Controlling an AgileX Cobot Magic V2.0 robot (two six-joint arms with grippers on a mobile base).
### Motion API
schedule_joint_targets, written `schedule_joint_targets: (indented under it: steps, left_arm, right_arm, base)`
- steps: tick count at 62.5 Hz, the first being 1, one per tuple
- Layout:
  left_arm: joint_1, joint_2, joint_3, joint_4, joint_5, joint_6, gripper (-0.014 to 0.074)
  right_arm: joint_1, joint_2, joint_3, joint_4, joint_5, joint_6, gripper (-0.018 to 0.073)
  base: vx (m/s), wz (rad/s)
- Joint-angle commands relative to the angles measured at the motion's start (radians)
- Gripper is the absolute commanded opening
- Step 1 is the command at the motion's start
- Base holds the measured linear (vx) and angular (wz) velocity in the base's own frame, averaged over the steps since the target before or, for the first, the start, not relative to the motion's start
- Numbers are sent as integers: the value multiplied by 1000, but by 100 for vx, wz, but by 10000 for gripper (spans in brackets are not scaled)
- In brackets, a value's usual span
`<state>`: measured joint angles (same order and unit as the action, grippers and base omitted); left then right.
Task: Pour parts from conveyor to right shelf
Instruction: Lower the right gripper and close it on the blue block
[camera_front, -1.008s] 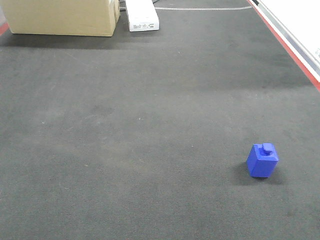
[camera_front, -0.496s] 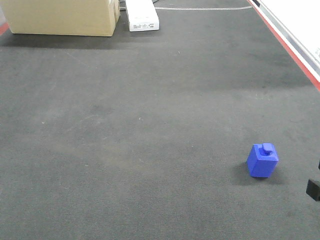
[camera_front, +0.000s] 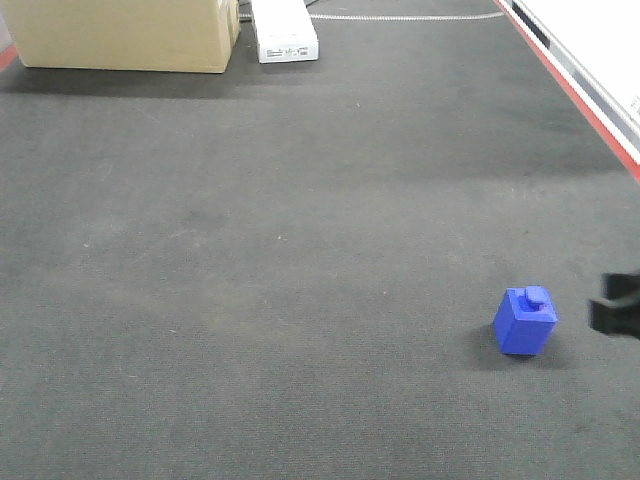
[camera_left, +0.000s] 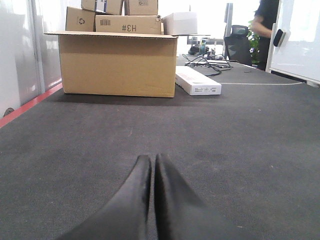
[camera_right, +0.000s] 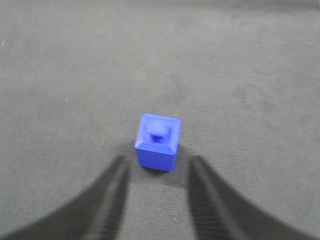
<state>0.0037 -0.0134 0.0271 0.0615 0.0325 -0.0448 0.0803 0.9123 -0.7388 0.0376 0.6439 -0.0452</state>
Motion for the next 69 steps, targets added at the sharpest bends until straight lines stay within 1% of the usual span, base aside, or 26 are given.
schedule_joint_targets:
  steps: [1, 7, 11, 15, 30, 41, 50, 63, 69]
  left_arm:
    - [2, -14, 31, -2, -73, -8, -6]
    - [2, -14, 31, -2, -73, -8, -6]
    - [2, -14, 31, -2, -73, -8, -6]
    - [2, -14, 31, -2, -73, -8, -6]
    - [2, -14, 31, -2, -73, -8, -6]
    - [2, -14, 31, -2, -73, -8, -6]
    - [2, -14, 31, -2, -73, -8, -6]
    - [2, -14, 31, -2, -73, -8, -6]
    - [2, -14, 31, -2, -73, -8, -6]
  right_arm:
    - [36, 83, -91, -44, -4, 45, 464]
    - [47, 175, -149, -60, 42, 119, 547]
    - [45, 233, -183, -59, 68, 130, 578]
    - [45, 289, -226, -64, 102, 145, 589]
    - [45, 495, -357, -69, 219, 156, 575]
    - [44, 618, -427, -73, 284, 159, 540]
    - [44, 695, -473, -87, 294, 210, 524]
    - [44, 772, -529, -89, 310, 228, 524]
    - [41, 805, -545, -117, 322, 251, 524]
  base:
    - [0, 0]
    - [0, 0]
    - [0, 0]
    - [0, 0]
    - [0, 0]
    - [0, 0]
    - [0, 0]
    - [0, 0]
    - [0, 0]
